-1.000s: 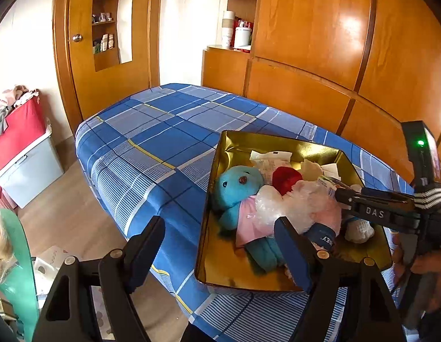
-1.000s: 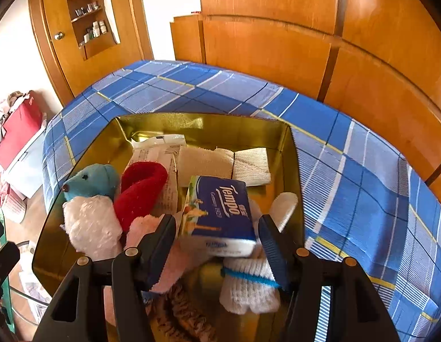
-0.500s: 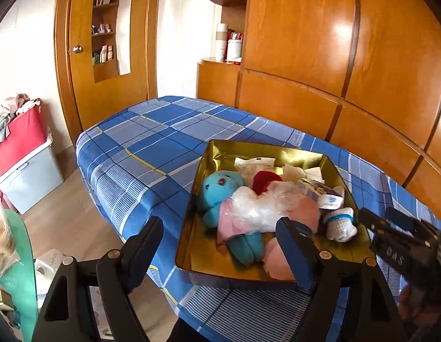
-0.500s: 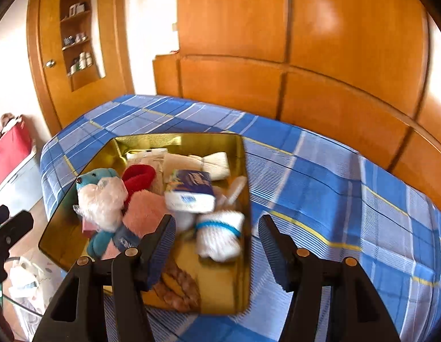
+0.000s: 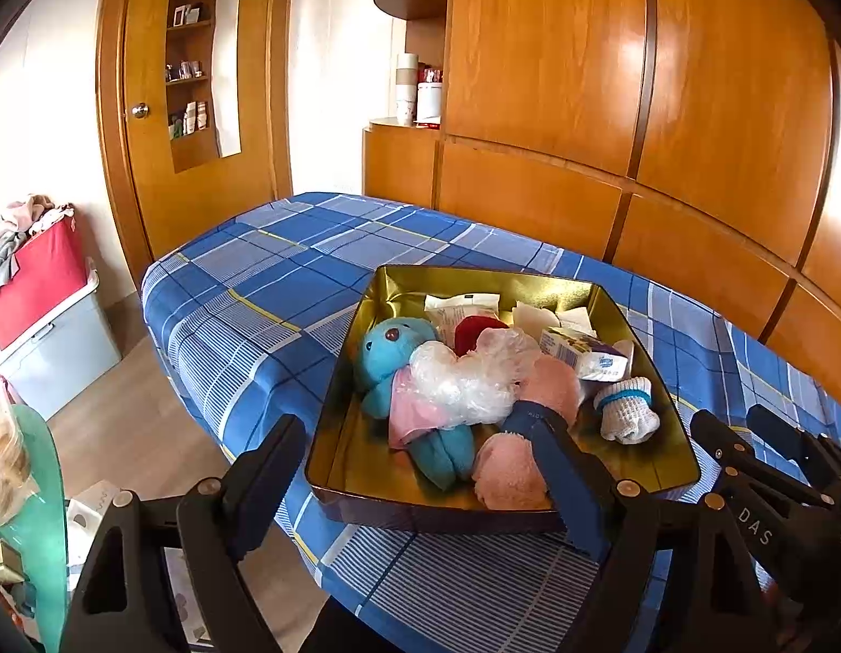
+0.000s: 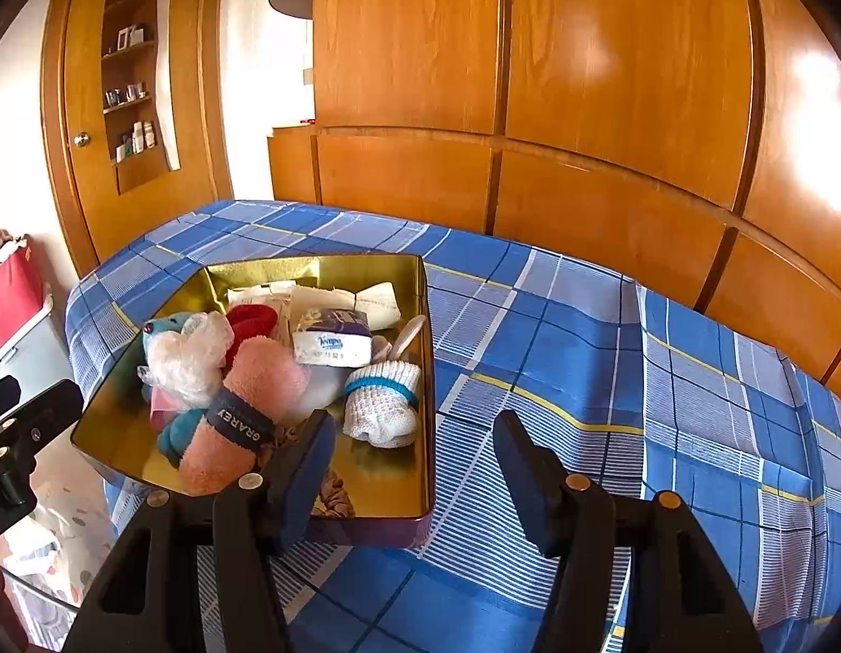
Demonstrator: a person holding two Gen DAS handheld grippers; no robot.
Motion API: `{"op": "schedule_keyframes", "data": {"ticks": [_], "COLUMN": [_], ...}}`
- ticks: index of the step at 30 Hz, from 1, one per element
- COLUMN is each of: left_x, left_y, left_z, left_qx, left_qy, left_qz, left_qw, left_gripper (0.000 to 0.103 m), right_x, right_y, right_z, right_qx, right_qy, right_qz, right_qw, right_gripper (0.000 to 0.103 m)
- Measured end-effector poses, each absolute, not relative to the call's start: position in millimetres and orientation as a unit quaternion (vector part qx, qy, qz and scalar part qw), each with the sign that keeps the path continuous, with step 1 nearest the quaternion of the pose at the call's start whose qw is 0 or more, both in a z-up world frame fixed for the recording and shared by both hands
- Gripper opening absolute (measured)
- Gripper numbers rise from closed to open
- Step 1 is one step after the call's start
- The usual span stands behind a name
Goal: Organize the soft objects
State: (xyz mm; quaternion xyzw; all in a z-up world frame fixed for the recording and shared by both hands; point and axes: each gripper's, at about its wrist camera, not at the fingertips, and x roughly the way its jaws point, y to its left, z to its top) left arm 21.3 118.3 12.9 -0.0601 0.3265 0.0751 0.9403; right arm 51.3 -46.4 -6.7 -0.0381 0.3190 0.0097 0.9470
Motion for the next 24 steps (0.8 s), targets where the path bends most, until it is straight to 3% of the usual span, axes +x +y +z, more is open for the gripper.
{"op": "schedule_keyframes", "data": {"ticks": [24], "left_x": [20.8], "left_y": [120.3], "left_z": [13.6], "left_qx": [-0.061], "left_qy": [0.326], "left_qz": [0.075], "left_qw": [0.94], "left_gripper": [0.086], "right_x": [49.3], "right_y": [-43.5], "right_z": [-7.6], "right_qx": [-0.035], "right_qy": [0.317], "right_qz": [0.013], "right_qw": [0.948], "right_gripper": [0.061]}}
